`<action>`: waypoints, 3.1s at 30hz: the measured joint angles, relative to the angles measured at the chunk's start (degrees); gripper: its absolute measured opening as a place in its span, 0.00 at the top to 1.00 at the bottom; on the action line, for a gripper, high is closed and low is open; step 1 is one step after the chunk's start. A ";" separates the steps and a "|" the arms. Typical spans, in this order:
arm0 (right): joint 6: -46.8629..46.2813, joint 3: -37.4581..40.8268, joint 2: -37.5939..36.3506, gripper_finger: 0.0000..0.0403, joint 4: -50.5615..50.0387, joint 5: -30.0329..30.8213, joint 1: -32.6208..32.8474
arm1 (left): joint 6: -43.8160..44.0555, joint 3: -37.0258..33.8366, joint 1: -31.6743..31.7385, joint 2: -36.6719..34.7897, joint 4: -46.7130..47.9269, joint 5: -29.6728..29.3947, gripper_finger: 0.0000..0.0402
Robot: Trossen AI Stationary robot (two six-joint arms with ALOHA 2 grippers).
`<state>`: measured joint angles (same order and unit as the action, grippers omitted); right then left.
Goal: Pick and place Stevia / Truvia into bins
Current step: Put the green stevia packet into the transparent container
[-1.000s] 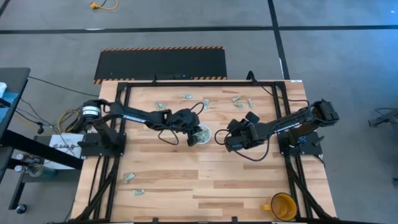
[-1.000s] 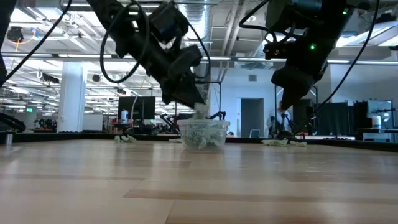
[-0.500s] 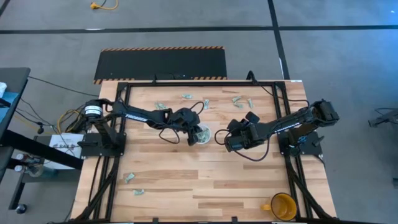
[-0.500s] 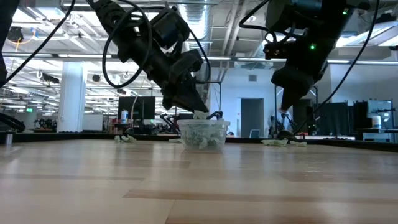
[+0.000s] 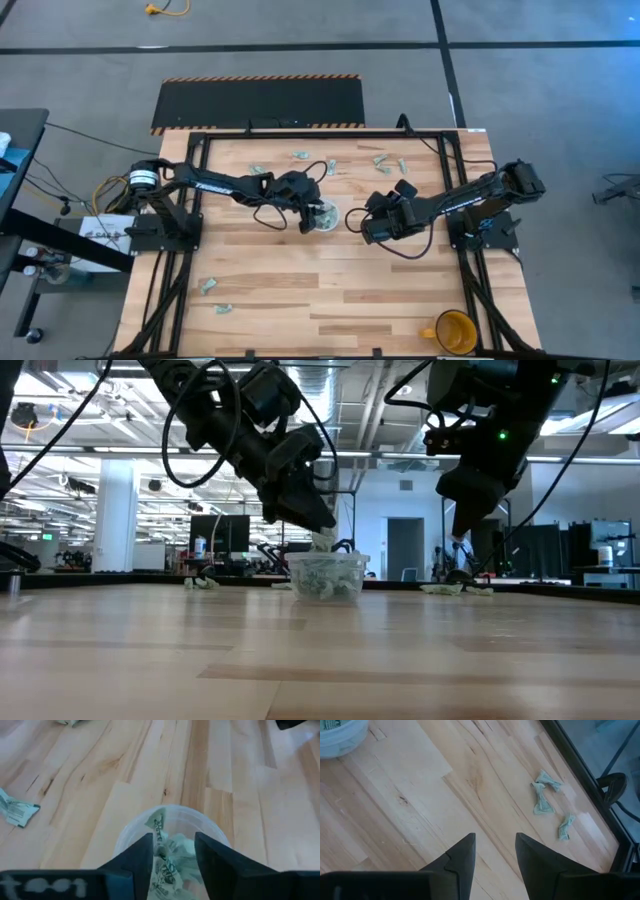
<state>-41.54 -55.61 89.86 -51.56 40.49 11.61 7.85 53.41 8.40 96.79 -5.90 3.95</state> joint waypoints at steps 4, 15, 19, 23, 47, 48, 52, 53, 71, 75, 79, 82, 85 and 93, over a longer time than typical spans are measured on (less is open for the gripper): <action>0.00 0.00 0.00 0.67 0.03 -0.02 0.01 | 0.06 0.06 0.00 -0.69 1.83 0.99 0.61; -0.02 0.00 0.00 0.67 0.20 0.00 0.01 | 3.14 14.45 -0.05 -1.31 30.99 1.30 0.58; -0.02 0.00 0.00 0.67 0.25 0.01 0.03 | 3.53 20.03 -1.64 -1.35 39.39 1.68 0.58; 0.00 0.00 0.00 0.67 0.22 0.02 0.03 | 5.93 24.35 -4.59 -2.16 52.34 1.52 0.58; -0.04 0.00 0.00 0.67 0.53 -0.11 0.03 | 65.18 21.19 -56.29 -3.84 72.47 -14.39 0.58; -0.04 0.00 0.00 0.67 0.86 -0.11 0.01 | 66.56 20.22 -57.71 -3.57 71.68 -14.35 0.58; -0.04 0.00 0.00 0.67 1.22 -0.13 0.01 | 73.35 16.68 -60.19 -3.09 70.31 -11.43 0.58; -0.04 0.00 0.00 0.67 1.23 -0.13 0.01 | 74.66 15.58 -60.73 -2.83 70.18 -10.67 0.58; -0.09 0.00 0.00 0.67 1.34 -0.31 0.01 | 76.82 1.68 -61.40 -2.91 52.42 -1.81 0.57; -0.09 0.00 0.00 0.67 1.34 -0.31 0.01 | 76.31 1.68 -61.40 -2.92 52.22 -2.78 0.55; -0.09 0.00 0.00 0.67 1.37 -0.28 0.01 | 75.37 1.68 -61.40 -2.92 52.36 -4.28 0.52; -0.09 0.00 0.00 0.67 1.41 -0.29 0.01 | 74.77 1.68 -61.40 -2.90 52.40 -6.06 0.50; -0.09 0.00 0.00 0.67 1.41 -0.28 0.01 | 73.61 1.68 -61.40 -2.92 52.41 -6.15 0.48; -0.11 0.00 0.00 0.67 1.41 -0.28 0.01 | 73.43 1.68 -61.40 -2.92 52.42 -5.71 0.47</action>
<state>-41.65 -55.61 89.86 -50.15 40.21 11.62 81.28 55.09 -52.99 93.86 46.52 -1.76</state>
